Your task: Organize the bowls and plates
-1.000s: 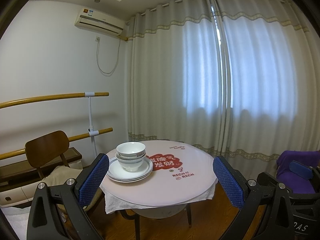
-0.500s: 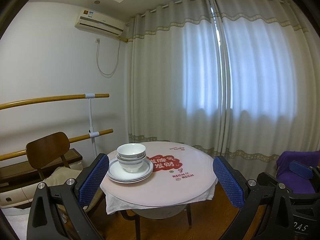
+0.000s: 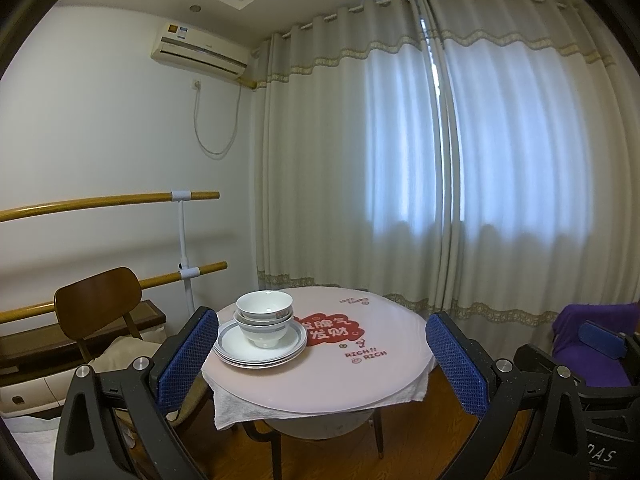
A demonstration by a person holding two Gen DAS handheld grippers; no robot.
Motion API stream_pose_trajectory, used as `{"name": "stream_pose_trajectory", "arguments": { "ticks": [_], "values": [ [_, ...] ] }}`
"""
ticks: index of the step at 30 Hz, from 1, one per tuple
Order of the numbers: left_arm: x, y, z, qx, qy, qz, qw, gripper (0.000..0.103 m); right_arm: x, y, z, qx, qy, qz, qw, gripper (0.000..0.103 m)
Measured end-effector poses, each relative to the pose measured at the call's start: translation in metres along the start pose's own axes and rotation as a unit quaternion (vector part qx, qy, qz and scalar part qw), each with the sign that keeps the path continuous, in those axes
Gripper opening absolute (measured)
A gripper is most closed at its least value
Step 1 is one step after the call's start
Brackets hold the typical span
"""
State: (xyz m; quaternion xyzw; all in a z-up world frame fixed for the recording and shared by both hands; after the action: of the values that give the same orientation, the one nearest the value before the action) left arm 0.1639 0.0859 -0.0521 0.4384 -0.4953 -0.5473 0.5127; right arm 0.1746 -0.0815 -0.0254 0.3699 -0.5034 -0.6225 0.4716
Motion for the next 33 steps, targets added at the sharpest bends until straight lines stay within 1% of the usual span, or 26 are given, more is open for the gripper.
{"name": "stream_pose_trajectory", "arguments": {
  "ticks": [11,33],
  "values": [
    [0.0,0.0,0.006,0.006,-0.001,0.001,1.0,0.102,-0.003,0.0,0.01,0.006,-0.002,0.0,1.0,0.1],
    [-0.001,0.0,0.014,0.013,-0.001,0.005,0.9999,0.102,-0.009,-0.002,0.015,0.009,-0.002,0.003,1.0,0.1]
  ]
}}
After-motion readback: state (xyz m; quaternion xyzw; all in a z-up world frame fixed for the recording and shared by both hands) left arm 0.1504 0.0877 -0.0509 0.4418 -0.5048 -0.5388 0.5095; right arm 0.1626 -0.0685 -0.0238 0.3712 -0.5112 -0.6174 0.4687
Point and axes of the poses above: each gripper's, at about its wrist camera, not at the fingertips, and z roughly against the way its jaws point, x to its right, y to its top, the point moved 9 cm from there along -z, roughly the way its jaws point, and after that the axes turned 3 degrees about x, right-handed, at the moved point
